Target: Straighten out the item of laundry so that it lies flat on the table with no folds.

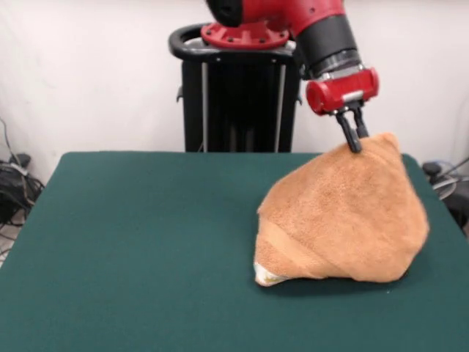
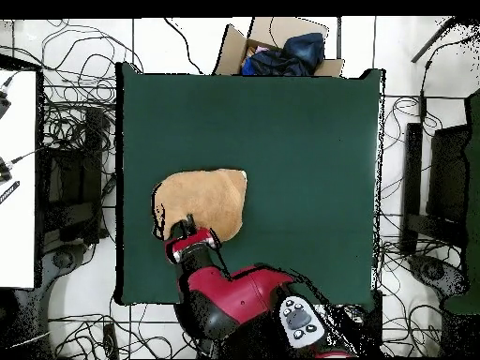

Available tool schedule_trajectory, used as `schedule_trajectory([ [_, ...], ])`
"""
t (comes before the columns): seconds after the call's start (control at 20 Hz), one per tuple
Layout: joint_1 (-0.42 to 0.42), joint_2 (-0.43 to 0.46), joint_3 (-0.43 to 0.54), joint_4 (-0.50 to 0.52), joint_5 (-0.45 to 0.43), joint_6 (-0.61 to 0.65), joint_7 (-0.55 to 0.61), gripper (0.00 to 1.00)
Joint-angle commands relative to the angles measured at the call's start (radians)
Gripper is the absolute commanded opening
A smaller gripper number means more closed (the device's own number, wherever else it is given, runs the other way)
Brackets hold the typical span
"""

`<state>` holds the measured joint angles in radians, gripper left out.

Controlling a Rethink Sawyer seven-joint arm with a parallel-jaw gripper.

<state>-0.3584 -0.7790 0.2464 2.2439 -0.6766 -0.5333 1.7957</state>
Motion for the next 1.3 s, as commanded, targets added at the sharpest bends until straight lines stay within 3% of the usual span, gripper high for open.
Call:
schedule_trajectory([
  [0.05,-0.045,-0.003,0.135,-0.035,-0.112,0.205,0.088,0.0],
  [0.25,-0.043,0.018,0.169,-0.027,-0.121,0.209,0.117,0.0],
  [0.5,-0.134,0.072,0.354,0.02,-0.142,0.293,0.146,0.0],
  [0.7,-0.11,0.147,0.309,-0.011,-0.172,0.241,0.124,0.0],
  [0.9,-0.129,0.233,0.323,-0.024,-0.195,0.25,0.127,0.0],
  [1.3,-0.169,0.365,0.345,-0.07,-0.191,0.591,-0.039,0.0],
])
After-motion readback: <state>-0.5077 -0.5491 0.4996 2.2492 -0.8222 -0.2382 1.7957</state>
